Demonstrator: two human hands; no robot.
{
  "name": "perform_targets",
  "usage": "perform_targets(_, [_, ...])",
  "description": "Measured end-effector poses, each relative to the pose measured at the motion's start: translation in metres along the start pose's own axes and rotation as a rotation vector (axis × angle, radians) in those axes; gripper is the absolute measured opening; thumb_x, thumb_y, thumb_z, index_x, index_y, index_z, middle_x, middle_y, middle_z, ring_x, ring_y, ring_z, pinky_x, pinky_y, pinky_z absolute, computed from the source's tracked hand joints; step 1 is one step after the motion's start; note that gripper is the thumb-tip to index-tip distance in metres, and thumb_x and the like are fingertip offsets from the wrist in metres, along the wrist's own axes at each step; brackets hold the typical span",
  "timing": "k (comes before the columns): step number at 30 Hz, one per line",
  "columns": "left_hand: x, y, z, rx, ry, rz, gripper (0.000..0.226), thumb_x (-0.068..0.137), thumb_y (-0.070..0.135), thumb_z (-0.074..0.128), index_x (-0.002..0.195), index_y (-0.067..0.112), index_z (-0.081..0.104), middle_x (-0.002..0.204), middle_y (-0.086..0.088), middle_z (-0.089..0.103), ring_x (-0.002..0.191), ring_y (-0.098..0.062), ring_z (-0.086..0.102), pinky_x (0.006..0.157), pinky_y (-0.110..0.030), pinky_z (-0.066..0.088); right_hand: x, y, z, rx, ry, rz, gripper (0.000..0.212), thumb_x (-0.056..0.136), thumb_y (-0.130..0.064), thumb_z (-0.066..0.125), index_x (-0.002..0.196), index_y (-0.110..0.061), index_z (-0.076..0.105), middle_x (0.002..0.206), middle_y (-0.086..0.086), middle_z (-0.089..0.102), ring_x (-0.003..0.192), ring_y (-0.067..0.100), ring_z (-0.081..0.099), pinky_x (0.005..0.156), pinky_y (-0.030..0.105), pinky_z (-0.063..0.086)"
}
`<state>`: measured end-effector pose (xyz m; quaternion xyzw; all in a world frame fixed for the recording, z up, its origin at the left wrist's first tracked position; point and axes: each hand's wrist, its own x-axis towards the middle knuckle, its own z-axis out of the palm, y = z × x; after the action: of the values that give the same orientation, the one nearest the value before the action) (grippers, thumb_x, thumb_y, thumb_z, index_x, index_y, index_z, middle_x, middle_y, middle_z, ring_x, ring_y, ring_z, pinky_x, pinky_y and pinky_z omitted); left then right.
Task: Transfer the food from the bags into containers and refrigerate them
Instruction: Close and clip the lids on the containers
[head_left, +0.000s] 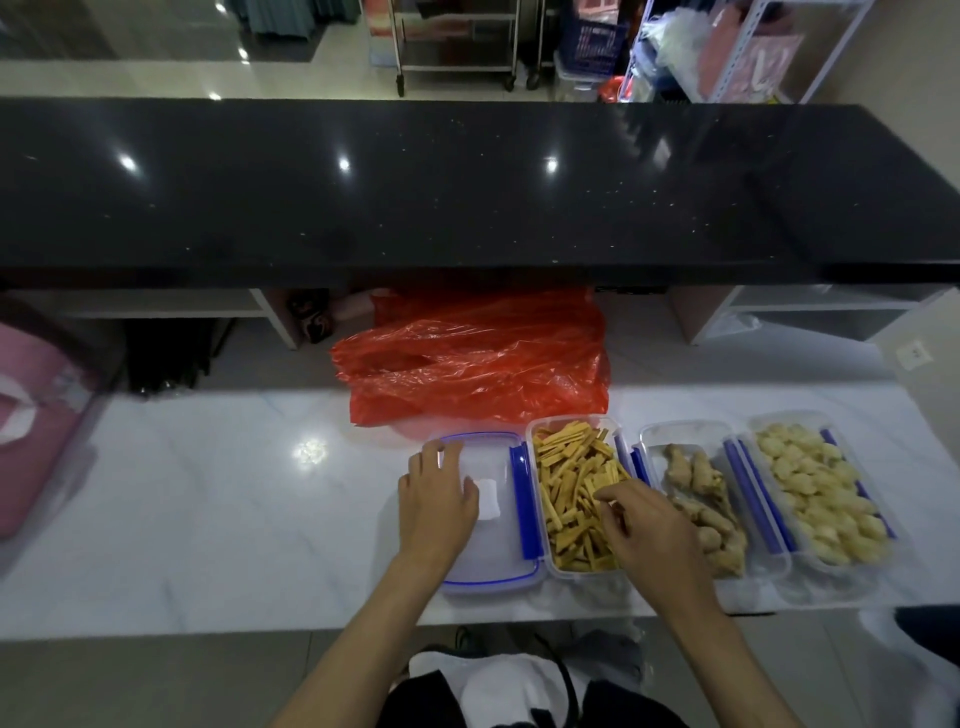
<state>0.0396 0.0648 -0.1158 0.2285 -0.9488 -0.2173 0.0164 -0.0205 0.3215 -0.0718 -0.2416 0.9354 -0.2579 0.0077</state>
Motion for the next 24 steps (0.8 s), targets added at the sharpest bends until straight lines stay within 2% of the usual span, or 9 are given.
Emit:
perform_targets(3, [-0.003, -0.012, -0.006, -0.028, 0.047, -0.076, 0.048, 0.093, 0.023, 0.066, 0.137, 0.017, 0.050, 0.132, -0.007, 0.051, 0.112, -0.027, 0.053, 0.088, -0.037, 0.049, 0.000, -0.010, 0.002, 0.012, 0.005, -0.009, 0.017, 0.091, -0.015, 0.071, 0.106, -0.023, 0.071, 0.097, -0.013, 0.069, 0.083, -0.003, 0.060, 0.072, 0.002, 0.039])
perform_targets(6, [-0.007, -0.024, -0.007, -0.167, 0.031, -0.130, 0.049, 0.092, 0.019, 0.070, 0.134, 0.016, 0.046, 0.129, -0.007, 0.052, 0.105, -0.027, 0.059, 0.081, -0.036, 0.052, -0.001, -0.019, 0.007, 0.030, 0.001, -0.020, 0.017, 0.092, -0.015, 0.071, 0.107, -0.023, 0.071, 0.099, -0.014, 0.068, 0.085, -0.004, 0.061, 0.073, 0.002, 0.041])
perform_targets(8, [-0.008, -0.032, -0.007, -0.310, -0.008, -0.187, 0.051, 0.093, 0.016, 0.069, 0.136, 0.016, 0.043, 0.127, -0.007, 0.055, 0.095, -0.026, 0.064, 0.074, -0.032, 0.049, -0.002, -0.025, 0.012, 0.046, -0.009, -0.024, 0.016, 0.092, -0.015, 0.070, 0.106, -0.023, 0.070, 0.098, -0.014, 0.068, 0.085, -0.002, 0.062, 0.074, 0.008, 0.048])
perform_targets(9, [-0.008, -0.035, -0.007, -0.347, -0.026, -0.210, 0.049, 0.094, 0.016, 0.068, 0.137, 0.015, 0.043, 0.121, -0.007, 0.059, 0.088, -0.023, 0.064, 0.071, -0.030, 0.046, -0.002, -0.027, 0.014, 0.056, -0.016, -0.024, 0.015, 0.093, -0.016, 0.070, 0.106, -0.023, 0.070, 0.098, -0.015, 0.068, 0.086, -0.002, 0.062, 0.074, 0.010, 0.050])
perform_targets(12, [-0.007, -0.042, -0.009, -0.347, -0.070, -0.239, 0.035, 0.095, 0.019, 0.065, 0.127, 0.013, 0.054, 0.081, 0.001, 0.063, 0.069, -0.010, 0.056, 0.062, -0.028, 0.039, -0.001, -0.035, 0.020, 0.070, -0.033, -0.046, 0.014, 0.094, -0.020, 0.068, 0.106, -0.025, 0.070, 0.097, -0.016, 0.067, 0.087, -0.003, 0.062, 0.076, 0.013, 0.052])
perform_targets(14, [-0.005, -0.045, -0.011, -0.342, -0.073, -0.239, 0.027, 0.094, 0.018, 0.065, 0.120, 0.013, 0.060, 0.069, 0.002, 0.062, 0.065, -0.006, 0.055, 0.058, -0.028, 0.039, 0.001, -0.038, 0.021, 0.069, -0.051, -0.058, 0.013, 0.094, -0.022, 0.067, 0.107, -0.026, 0.070, 0.097, -0.017, 0.068, 0.087, -0.004, 0.062, 0.077, 0.015, 0.054])
perform_targets(19, [-0.003, -0.052, -0.015, -0.344, -0.034, -0.236, 0.021, 0.091, 0.019, 0.068, 0.111, 0.015, 0.067, 0.069, 0.002, 0.066, 0.062, -0.004, 0.055, 0.056, -0.021, 0.039, 0.004, -0.043, 0.023, 0.056, -0.054, -0.061, 0.014, 0.095, -0.022, 0.067, 0.107, -0.027, 0.071, 0.098, -0.018, 0.069, 0.086, -0.005, 0.062, 0.077, 0.012, 0.052])
perform_targets(21, [-0.003, -0.054, -0.016, -0.338, -0.021, -0.244, 0.022, 0.090, 0.019, 0.068, 0.112, 0.014, 0.068, 0.073, 0.004, 0.066, 0.066, -0.011, 0.058, 0.060, -0.026, 0.042, 0.004, -0.044, 0.024, 0.052, -0.070, -0.059, 0.014, 0.095, -0.022, 0.067, 0.107, -0.028, 0.071, 0.097, -0.019, 0.068, 0.085, -0.006, 0.061, 0.076, 0.007, 0.047])
perform_targets(24, [-0.002, -0.060, -0.019, -0.316, 0.012, -0.262, 0.023, 0.089, 0.019, 0.067, 0.112, 0.014, 0.069, 0.088, 0.000, 0.068, 0.081, -0.022, 0.066, 0.072, -0.035, 0.054, 0.003, -0.047, 0.028, 0.041, -0.121, -0.094, 0.015, 0.095, -0.021, 0.069, 0.107, -0.029, 0.071, 0.097, -0.021, 0.067, 0.085, -0.008, 0.059, 0.075, 0.004, 0.044])
